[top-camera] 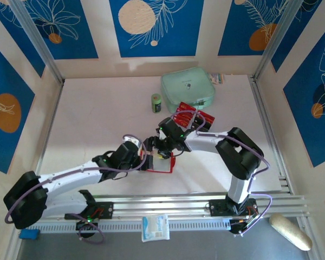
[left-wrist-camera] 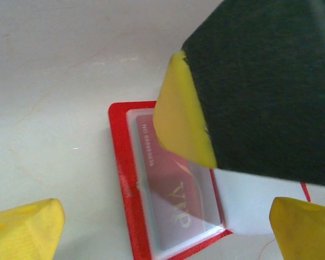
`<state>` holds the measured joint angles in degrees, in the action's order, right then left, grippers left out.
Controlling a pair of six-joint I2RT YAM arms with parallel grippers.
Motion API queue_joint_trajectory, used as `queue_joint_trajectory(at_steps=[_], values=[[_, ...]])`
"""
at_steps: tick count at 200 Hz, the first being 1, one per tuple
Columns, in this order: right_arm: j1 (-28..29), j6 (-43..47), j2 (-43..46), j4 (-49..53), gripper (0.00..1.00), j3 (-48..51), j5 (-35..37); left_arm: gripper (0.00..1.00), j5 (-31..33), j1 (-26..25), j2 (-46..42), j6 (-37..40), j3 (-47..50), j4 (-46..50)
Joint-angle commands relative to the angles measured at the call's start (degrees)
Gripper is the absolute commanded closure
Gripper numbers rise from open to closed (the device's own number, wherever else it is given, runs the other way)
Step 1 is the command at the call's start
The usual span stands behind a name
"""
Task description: Put the credit cards into the card holder
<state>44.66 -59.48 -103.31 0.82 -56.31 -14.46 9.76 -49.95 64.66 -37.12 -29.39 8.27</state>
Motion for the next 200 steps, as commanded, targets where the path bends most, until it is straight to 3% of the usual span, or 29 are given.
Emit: queue_joint_trajectory(at_steps=[1, 70, 200], values=[[0.6, -2.1, -2.1, -0.5, 0.23, -1.9, -1.4, 0.03, 2.2, -0.2, -1.6, -0.1, 1.6, 2.6], [0.7, -4.4, -3.6, -2.5, 0.23, -1.7, -1.9, 0.02, 3.3, -0.2, -3.2, -0.3, 3.8, 2.7], [-0.1, -4.4, -1.0, -2.6, 0.24, -0.6, -2.9, 0.0, 7.9, 0.7, 6.7, -0.3, 3.5, 0.0]])
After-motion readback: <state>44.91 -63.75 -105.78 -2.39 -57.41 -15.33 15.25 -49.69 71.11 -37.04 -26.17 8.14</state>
